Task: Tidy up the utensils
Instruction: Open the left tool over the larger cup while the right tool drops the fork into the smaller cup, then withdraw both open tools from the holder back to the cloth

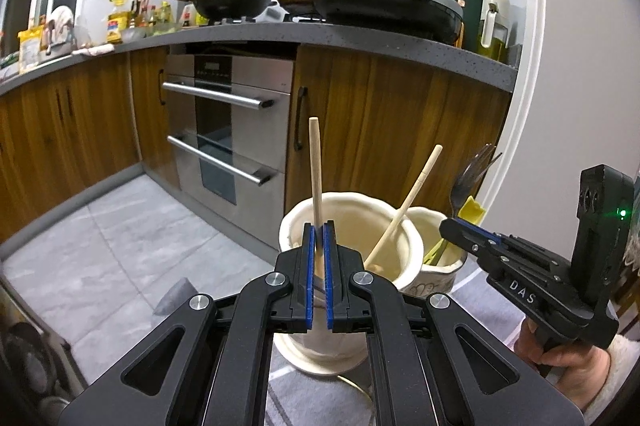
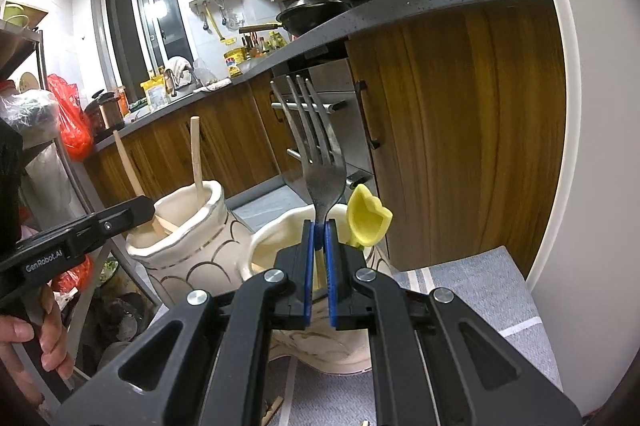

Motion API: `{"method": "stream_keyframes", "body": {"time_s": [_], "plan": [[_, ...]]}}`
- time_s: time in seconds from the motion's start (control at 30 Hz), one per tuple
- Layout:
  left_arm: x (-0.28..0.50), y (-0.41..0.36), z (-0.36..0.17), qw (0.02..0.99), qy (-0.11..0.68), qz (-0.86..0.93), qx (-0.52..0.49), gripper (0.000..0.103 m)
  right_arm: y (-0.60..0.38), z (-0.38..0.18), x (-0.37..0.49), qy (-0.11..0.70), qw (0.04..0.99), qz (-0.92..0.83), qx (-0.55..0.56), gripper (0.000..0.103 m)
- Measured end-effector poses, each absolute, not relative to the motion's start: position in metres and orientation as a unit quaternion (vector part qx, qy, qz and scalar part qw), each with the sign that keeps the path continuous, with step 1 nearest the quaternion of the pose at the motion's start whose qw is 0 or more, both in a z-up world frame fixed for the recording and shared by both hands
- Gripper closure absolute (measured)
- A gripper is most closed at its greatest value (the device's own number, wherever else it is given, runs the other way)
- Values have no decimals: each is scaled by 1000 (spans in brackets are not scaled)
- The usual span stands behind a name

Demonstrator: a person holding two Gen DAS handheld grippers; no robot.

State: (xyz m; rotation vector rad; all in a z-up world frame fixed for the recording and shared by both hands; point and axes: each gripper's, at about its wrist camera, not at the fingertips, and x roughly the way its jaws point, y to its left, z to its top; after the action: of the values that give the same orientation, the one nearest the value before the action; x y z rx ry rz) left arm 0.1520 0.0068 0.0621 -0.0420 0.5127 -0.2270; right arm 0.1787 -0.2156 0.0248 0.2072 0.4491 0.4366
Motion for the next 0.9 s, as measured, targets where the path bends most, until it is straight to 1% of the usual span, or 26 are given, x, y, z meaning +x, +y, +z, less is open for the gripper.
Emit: {"method": "stream_keyframes", "body": {"time_s": [0.13,0.3,0.33,0.4,0.43,0.47,0.6,0.63,0.67,0.7,0.73,0.77,0.8,0.83,0.87,0.9], "plan": [[151,9,63,962,252,-107,-20,97,-218,26,181,223,945,212,109,97],[147,7,64,963,249,-104,-11,94,-217,25,182,225,945,210,114,96],[147,6,64,963,248,-103,-8,92,-217,26,182,225,945,210,114,95],[145,5,65,964,245,-102,-6,87,-217,26,181,221,944,214,116,86],[144,5,65,965,245,-99,-6,75,-217,26,179,218,945,214,116,77],[142,6,66,965,242,-96,-9,67,-219,26,178,216,946,214,117,68],[136,13,69,967,234,-96,-25,67,-224,28,172,208,945,220,127,64],[134,14,70,968,232,-94,-27,63,-226,29,170,205,945,221,128,59],[134,14,71,968,231,-93,-29,50,-227,29,168,202,945,223,130,53],[131,16,72,970,224,-90,-34,43,-229,30,165,197,945,224,132,50],[127,18,74,971,218,-88,-38,33,-231,32,161,192,946,225,132,46],[124,20,75,973,211,-87,-42,26,-233,33,157,187,947,226,130,42],[122,22,77,973,207,-87,-45,25,-235,35,154,182,948,226,128,40],[118,23,79,975,202,-85,-48,22,-237,37,148,176,950,224,126,33],[114,26,81,975,197,-84,-51,16,-241,39,143,170,952,224,124,29],[111,27,82,976,193,-82,-53,12,-243,42,139,165,953,223,123,27]]}}
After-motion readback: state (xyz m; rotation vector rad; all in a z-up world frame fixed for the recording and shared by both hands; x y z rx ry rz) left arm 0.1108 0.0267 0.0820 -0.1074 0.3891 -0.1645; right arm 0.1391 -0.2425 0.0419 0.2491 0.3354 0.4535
